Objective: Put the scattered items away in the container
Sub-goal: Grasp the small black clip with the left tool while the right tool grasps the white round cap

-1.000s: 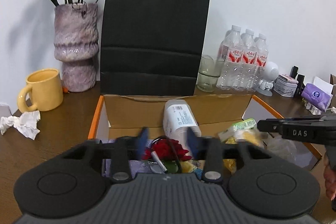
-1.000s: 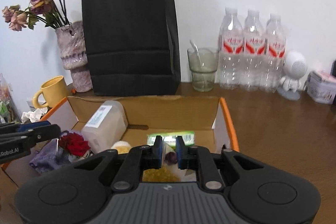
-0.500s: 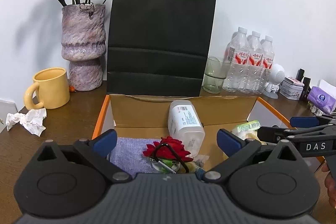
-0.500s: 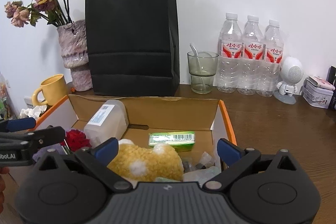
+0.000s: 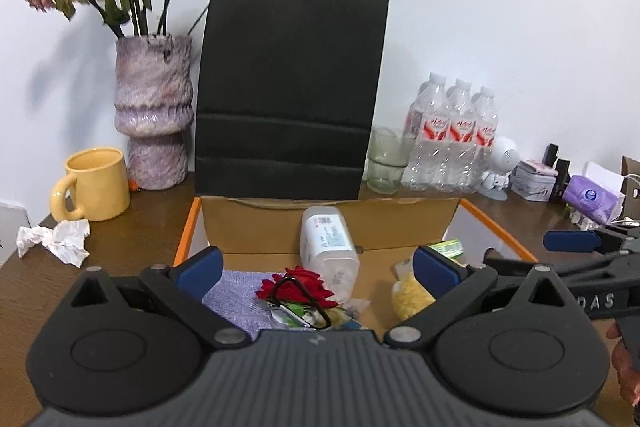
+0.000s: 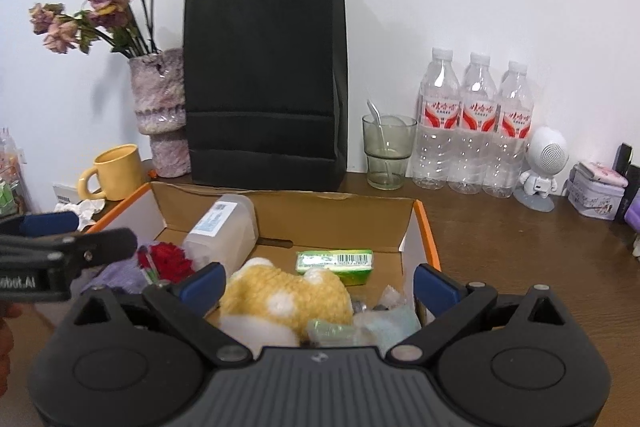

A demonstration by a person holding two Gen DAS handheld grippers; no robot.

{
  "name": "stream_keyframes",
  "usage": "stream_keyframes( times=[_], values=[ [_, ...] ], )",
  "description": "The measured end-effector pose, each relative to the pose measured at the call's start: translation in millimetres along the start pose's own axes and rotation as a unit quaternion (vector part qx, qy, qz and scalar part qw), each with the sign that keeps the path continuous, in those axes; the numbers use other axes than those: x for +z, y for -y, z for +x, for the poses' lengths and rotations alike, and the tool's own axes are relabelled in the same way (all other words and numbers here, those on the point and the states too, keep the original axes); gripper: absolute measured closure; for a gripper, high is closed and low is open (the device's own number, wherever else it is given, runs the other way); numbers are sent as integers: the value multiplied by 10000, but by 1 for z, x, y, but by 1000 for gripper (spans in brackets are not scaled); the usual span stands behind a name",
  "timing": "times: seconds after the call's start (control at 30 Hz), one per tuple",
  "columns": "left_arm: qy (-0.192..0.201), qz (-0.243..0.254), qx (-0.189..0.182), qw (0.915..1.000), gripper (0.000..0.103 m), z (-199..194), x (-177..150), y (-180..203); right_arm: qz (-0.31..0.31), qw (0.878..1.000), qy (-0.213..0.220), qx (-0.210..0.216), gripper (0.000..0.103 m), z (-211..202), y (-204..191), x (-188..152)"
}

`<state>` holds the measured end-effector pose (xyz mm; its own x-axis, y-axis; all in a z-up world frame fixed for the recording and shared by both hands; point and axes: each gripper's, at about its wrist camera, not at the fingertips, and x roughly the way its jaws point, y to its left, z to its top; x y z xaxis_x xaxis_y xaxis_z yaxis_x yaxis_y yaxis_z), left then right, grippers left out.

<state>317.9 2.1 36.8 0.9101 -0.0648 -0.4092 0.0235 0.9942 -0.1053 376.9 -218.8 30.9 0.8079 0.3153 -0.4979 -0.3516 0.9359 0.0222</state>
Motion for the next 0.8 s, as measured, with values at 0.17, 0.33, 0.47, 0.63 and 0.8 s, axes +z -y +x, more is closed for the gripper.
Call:
stream_keyframes(
  times=[0.17, 0.33, 0.47, 0.63, 0.8],
  values=[
    [-8, 7, -109, 9999, 0, -26, -7, 6, -180, 9998, 35, 43, 2, -34, -5, -17],
    [-24, 22, -82, 10000, 0, -50, -26, 9, -434, 9989, -98, 179, 3, -56, -15, -45],
    [-165, -33, -95, 9998, 0, -61, -45, 8, -507, 9977, -334, 295, 5, -58, -23, -64],
    [-508, 52, -334, 9981, 1, -63, -70, 17, -380, 9972, -577, 274, 10, -52, -18, -79],
    [-805, 555, -765, 9923, 10, -55, -88, 51, -175, 9973, -704, 77, 14, -53, 5, -94]
  ],
)
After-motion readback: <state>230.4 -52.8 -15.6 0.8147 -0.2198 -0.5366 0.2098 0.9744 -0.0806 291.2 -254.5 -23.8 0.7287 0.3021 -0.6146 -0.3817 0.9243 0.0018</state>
